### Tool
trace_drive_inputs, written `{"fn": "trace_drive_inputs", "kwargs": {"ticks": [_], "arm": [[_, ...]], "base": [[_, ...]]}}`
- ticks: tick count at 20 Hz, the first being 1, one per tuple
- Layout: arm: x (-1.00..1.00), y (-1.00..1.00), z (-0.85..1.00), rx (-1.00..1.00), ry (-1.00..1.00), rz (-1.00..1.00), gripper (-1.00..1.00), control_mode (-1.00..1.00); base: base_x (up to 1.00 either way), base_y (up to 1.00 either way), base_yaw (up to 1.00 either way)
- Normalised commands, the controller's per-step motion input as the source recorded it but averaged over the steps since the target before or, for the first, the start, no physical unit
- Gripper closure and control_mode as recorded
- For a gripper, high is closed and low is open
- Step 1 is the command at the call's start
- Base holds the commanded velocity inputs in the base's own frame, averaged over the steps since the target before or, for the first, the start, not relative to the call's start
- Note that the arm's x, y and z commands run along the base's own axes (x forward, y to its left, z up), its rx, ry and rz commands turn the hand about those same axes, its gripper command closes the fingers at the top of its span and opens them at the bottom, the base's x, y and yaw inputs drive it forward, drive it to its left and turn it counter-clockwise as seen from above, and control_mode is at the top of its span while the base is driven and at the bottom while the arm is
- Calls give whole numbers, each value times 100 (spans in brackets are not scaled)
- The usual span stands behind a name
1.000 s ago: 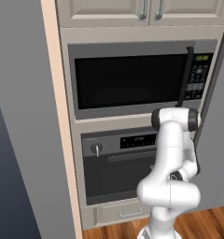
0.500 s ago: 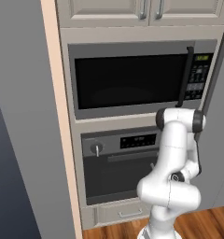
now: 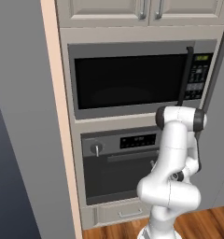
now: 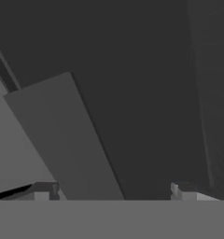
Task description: Take the baked cake out of the oven and place it on the plate for cooling. Then close the oven door.
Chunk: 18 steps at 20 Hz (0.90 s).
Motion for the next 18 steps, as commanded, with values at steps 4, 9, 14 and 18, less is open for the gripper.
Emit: {"fn": "trace_drive_inputs", "kwargs": {"ticks": [4,9,14,18], "arm": [[28,1,7,0,0,0,-100,-100],[0,2,27,0,-1,0,-100,-100],[0,7,38,-1,0,0,-100,-100],[7,13,11,-1,1,0,-100,-100]], "base": [[0,0,0],[0,0,0],[0,0,0],[0,0,0]]}}
